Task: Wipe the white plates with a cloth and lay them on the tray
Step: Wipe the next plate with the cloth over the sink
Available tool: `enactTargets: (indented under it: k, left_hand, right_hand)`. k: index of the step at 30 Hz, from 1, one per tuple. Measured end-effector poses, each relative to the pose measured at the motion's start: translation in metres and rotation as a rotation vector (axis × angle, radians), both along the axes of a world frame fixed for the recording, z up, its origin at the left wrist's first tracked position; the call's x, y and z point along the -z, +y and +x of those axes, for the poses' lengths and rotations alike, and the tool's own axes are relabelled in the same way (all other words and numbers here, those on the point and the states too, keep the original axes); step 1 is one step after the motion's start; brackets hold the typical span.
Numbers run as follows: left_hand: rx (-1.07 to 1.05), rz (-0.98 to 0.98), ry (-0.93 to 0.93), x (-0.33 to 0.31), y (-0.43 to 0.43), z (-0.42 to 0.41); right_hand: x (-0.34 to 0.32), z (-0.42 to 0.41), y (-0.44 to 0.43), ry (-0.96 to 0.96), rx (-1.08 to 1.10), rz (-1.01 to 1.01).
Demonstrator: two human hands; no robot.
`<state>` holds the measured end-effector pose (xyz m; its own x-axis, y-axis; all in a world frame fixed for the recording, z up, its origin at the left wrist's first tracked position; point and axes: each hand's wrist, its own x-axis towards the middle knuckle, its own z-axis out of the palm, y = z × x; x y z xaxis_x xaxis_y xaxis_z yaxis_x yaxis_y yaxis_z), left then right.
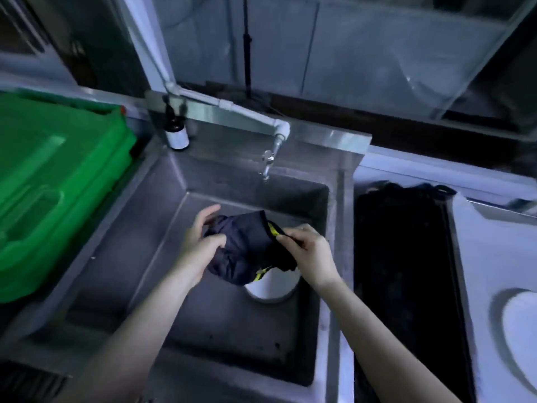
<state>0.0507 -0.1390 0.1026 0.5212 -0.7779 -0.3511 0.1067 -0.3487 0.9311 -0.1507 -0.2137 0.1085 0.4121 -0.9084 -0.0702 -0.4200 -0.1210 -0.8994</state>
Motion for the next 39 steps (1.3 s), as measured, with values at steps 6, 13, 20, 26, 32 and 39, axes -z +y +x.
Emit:
enactTargets:
  k: [6,13,20,26,32,39]
  left_hand:
    - [0.053,0.032,-0.145,0.011,0.003,0.065]
    - [0.323,-0.061,-0.226,-0.005,-0.012,0.101]
    - [0.392,-0.058,-0.385,0.007,-0.031,0.122]
    - [0.38,-0.04,-0.448,0.028,-0.038,0.121]
    - [0.196,0.07,-0.396,0.073,-0.053,0.104]
    - [0.256,0.336,-0.358,0.157,-0.071,0.065]
  right_hand:
    - [-0.005,0.085,-0.001,0.016,-0.082,0.024]
    - [-0.02,0.15,-0.014,0.029,-0.113,-0.01]
    - [-0.02,0.172,-0.029,0.047,-0.057,-0.001]
    - [-0.004,0.166,-0.047,0.098,0.03,-0.072]
    - [0.049,0.124,-0.074,0.252,0.133,0.072]
    - [0.141,0.067,-0.066,0.498,0.206,0.308]
